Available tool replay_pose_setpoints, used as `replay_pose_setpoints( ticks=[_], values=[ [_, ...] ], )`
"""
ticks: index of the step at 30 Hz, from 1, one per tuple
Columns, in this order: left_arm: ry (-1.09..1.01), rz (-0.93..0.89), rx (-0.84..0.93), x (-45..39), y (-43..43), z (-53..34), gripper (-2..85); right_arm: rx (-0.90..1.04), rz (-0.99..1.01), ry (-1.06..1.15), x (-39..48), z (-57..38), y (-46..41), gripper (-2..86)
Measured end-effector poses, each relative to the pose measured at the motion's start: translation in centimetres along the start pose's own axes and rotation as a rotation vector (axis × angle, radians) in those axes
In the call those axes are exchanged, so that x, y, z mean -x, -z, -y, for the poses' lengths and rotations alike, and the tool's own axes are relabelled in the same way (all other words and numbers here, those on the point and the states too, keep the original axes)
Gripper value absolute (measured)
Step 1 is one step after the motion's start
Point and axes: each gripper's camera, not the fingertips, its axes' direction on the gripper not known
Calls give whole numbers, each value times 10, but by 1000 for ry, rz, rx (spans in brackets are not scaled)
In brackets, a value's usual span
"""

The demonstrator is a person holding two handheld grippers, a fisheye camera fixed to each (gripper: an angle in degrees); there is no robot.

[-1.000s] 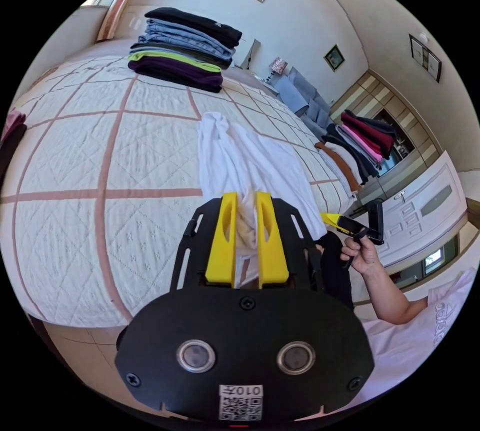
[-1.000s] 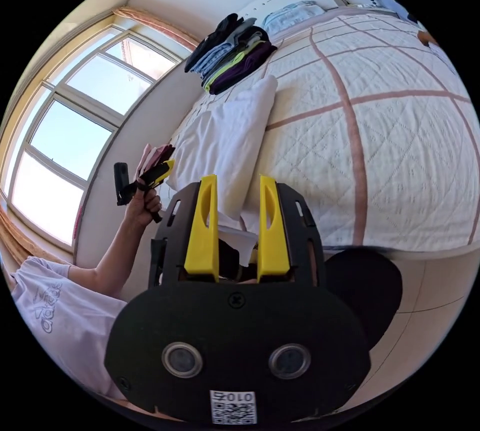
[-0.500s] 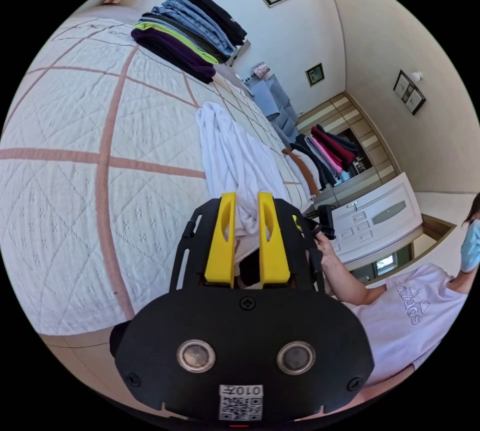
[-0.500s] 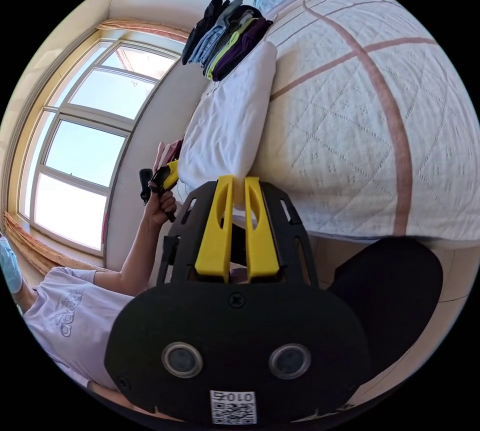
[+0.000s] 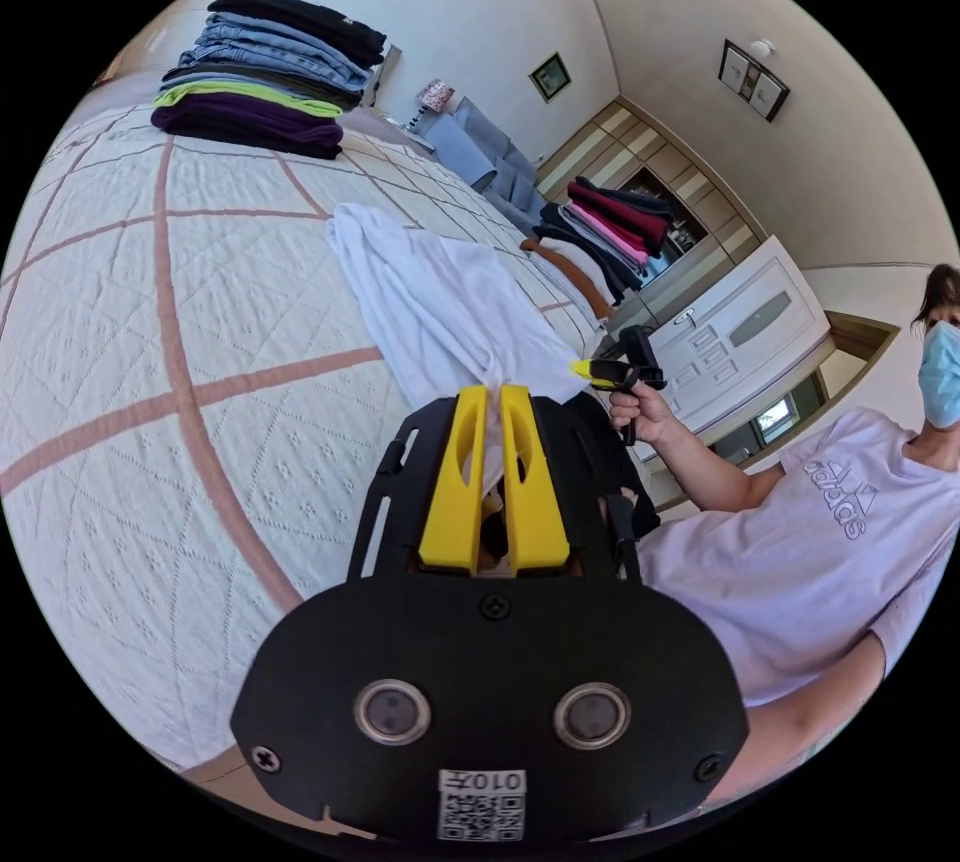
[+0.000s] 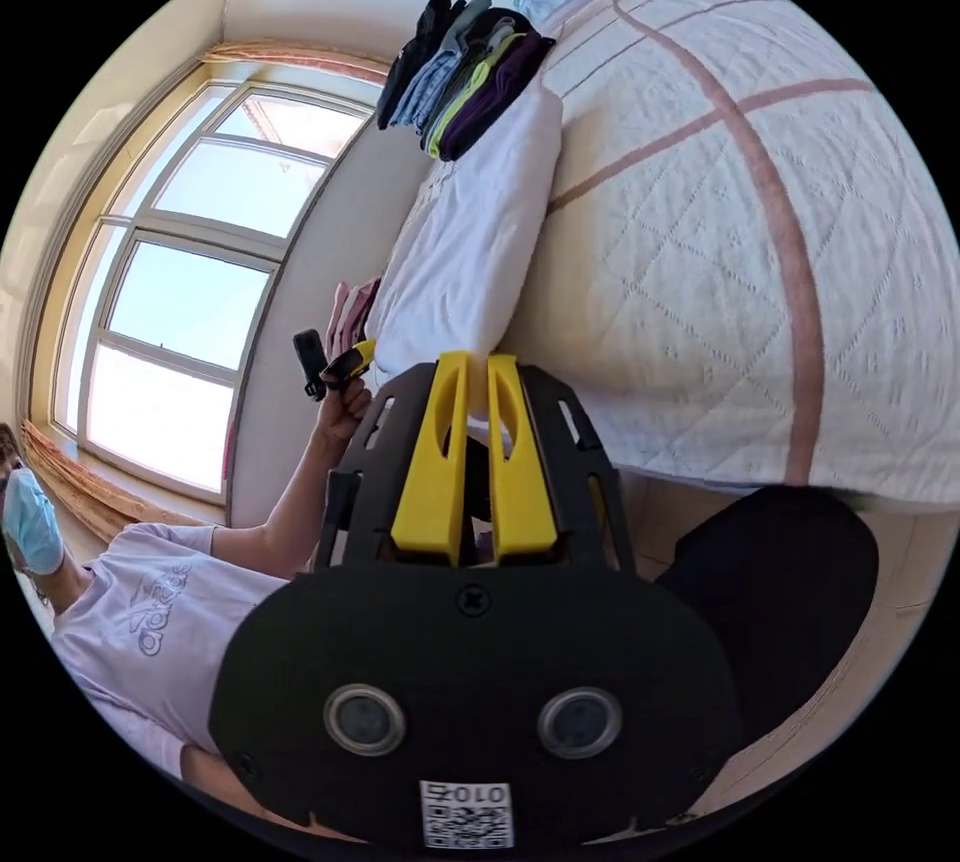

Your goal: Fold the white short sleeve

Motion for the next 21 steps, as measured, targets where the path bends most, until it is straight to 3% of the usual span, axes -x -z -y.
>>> replay_pose_setpoints(
  ticks=[3,6,10,13,17,21],
  values=[
    [33,-99,-36,3,6,0,6,31,-117,147,36,9,13,49],
    [153,-82,76,15,-22,-12,2,118,-216,117,24,9,0,50],
    [233,-56,-82,14,-14,-33,1,37,-45,6,-19,-12,-6,53],
    [229,84,-111,-6,5,-28,3,35,-79,61,-14,-18,-9,60],
    [9,305,-7,-64,-7,32,18,58,-83,101,-11,-24,-15,75],
    [57,390,27,-58,-43,89,30,44,-99,107,-9,-28,-20,88]
  ],
)
